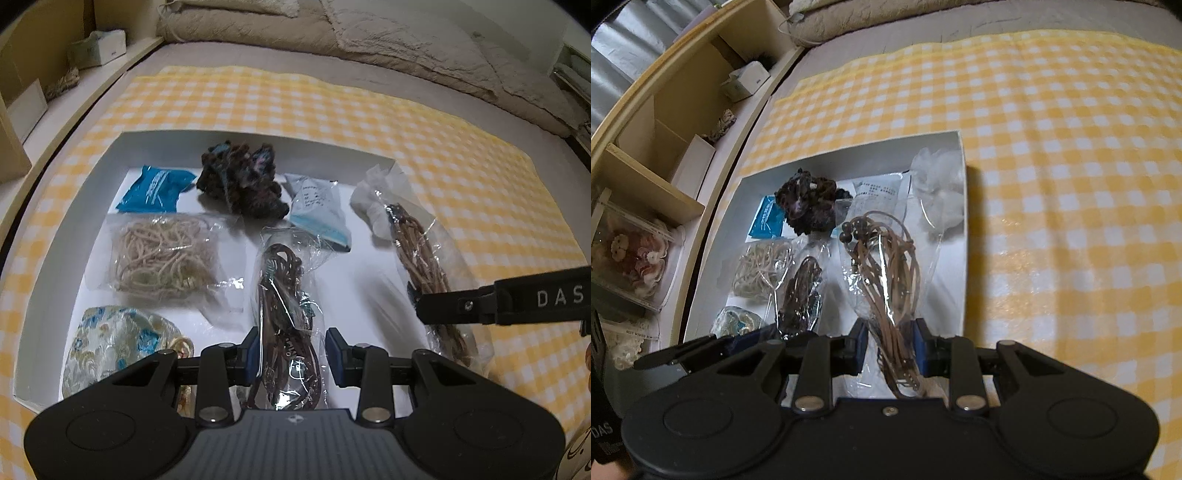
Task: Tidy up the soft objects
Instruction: 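Open both grippers to release the cord bags into the box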
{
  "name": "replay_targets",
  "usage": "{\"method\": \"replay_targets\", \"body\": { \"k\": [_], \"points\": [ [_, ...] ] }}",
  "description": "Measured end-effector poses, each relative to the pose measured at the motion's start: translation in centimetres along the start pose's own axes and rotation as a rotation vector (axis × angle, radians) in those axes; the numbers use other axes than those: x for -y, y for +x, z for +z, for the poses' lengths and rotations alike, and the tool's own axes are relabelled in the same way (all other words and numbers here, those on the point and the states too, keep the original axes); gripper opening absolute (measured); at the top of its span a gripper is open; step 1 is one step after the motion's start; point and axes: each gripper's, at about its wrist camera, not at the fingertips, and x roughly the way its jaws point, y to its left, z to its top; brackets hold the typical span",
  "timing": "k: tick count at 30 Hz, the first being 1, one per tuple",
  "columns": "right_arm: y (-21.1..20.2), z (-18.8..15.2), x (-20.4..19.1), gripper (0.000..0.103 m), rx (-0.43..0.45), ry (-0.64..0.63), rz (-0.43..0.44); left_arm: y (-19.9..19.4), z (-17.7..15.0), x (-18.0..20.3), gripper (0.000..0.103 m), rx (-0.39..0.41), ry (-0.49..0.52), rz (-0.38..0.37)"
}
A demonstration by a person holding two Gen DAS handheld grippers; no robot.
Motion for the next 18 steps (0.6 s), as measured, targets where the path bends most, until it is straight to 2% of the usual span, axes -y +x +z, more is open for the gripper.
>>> {"method": "replay_targets", "body": {
  "k": [8,11,13,15,18],
  "points": [
    [1.4,-0.1,-0.7,0.027,-0.029,-0.006,-0.009,0.6,0.4,-0.2,0.041,0.006,-0.026,-0.015],
    [1.6,0.1,-0.9,0.031,-0.027,-0.012,-0.025,0.9,0.5,0.0,0.054,-0.005,-0.024,-0.011],
    [1.8,0.2,-0.8,0.04,-0.033,-0.011,-0.038,0.9,0.4,0.1,0.061,-0.009,-0.017,-0.014],
    [1.9,0.3,-0.7,0.044,-0.045,-0.013,-0.039,0.7,0.3,0.1,0.064,-0.011,-0.012,-0.017],
    [1.7,0.3,-0.5,0.045,-0.046,-0.018,-0.035,0.5,0.2,0.1,0.066,-0.01,-0.006,-0.014]
  ]
}}
